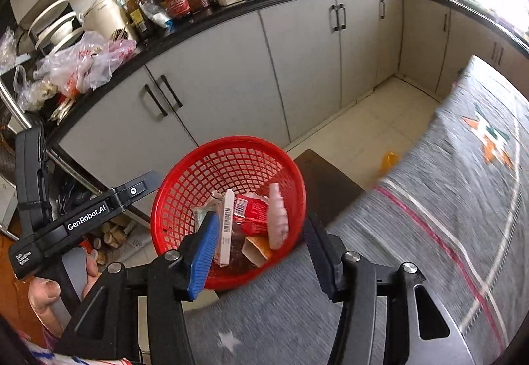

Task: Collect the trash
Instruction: 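Open the left tool over the red basket while the right tool releases the spray bottle, then move both open tools back over the table items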

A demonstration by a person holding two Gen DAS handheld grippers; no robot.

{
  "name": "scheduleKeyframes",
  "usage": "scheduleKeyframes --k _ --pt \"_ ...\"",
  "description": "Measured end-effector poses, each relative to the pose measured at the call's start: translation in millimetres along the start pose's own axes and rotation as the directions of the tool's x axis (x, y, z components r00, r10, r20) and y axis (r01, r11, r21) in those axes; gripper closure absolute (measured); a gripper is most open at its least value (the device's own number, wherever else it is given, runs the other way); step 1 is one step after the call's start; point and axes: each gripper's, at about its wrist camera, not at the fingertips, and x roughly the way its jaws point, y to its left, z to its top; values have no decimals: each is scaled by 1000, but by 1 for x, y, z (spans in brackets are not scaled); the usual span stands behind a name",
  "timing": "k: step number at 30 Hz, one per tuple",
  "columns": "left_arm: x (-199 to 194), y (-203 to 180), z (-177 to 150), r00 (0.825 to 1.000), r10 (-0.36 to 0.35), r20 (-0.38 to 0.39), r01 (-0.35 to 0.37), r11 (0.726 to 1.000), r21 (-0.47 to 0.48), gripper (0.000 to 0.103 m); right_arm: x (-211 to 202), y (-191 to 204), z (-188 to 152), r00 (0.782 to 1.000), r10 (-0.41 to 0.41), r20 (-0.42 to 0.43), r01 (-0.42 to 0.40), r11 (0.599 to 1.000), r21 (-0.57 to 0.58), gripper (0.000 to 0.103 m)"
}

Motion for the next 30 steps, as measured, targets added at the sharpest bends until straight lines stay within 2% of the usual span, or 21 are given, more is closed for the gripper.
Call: scheduleKeyframes --k 6,11,30 --pt "-25 -20 -16 991 115 71 -122 988 92 34 -32 -13 -24 998 -39 52 37 999 30 44" --pt "-43 -36 -26 978 165 125 -182 973 140 32 -57 -19 -44 994 -63 90 59 997 50 41" --pt "-78 -88 -58 973 163 167 -201 947 249 30 -118 -60 -96 980 -117 161 93 984 151 35"
